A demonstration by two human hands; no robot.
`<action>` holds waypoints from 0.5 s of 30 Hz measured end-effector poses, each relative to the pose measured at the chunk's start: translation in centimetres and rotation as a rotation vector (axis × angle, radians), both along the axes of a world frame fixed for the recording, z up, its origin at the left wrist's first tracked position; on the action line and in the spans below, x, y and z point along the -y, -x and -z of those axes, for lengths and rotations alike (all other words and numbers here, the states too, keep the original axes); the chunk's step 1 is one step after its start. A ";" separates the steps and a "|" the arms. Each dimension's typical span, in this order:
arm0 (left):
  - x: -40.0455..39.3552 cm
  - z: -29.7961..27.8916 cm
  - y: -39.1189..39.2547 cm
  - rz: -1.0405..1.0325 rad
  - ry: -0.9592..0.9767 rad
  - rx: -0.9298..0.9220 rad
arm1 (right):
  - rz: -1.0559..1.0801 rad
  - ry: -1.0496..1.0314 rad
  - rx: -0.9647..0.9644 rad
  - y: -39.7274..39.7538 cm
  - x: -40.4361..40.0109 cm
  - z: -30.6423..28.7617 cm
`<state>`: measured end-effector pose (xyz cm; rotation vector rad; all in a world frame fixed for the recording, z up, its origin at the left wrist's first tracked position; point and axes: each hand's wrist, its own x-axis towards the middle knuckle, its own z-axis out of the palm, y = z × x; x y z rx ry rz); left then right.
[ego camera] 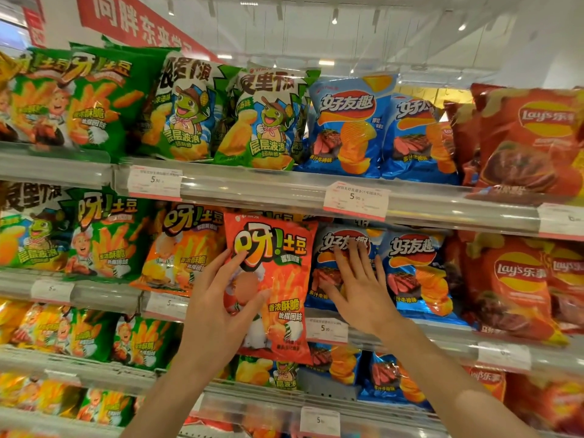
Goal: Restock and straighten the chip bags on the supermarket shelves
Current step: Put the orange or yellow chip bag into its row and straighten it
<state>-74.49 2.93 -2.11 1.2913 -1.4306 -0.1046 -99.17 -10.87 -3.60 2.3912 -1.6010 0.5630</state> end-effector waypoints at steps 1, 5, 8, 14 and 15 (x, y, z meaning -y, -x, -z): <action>0.1 0.1 0.1 0.002 -0.004 -0.008 | -0.008 0.017 0.056 0.0 -0.4 -0.2; 0.2 0.4 0.6 0.002 -0.007 -0.042 | -0.083 0.005 0.387 -0.3 -2.7 -1.3; 0.1 0.8 1.2 -0.007 0.002 -0.051 | -0.153 -0.166 0.748 -0.4 -4.8 -2.6; -0.9 1.5 3.3 -0.002 -0.019 -0.075 | -0.350 -0.565 1.034 -1.1 -6.9 -2.6; -1.2 1.5 3.6 -0.011 -0.023 -0.068 | -0.392 -0.599 1.058 -1.3 -7.0 -2.4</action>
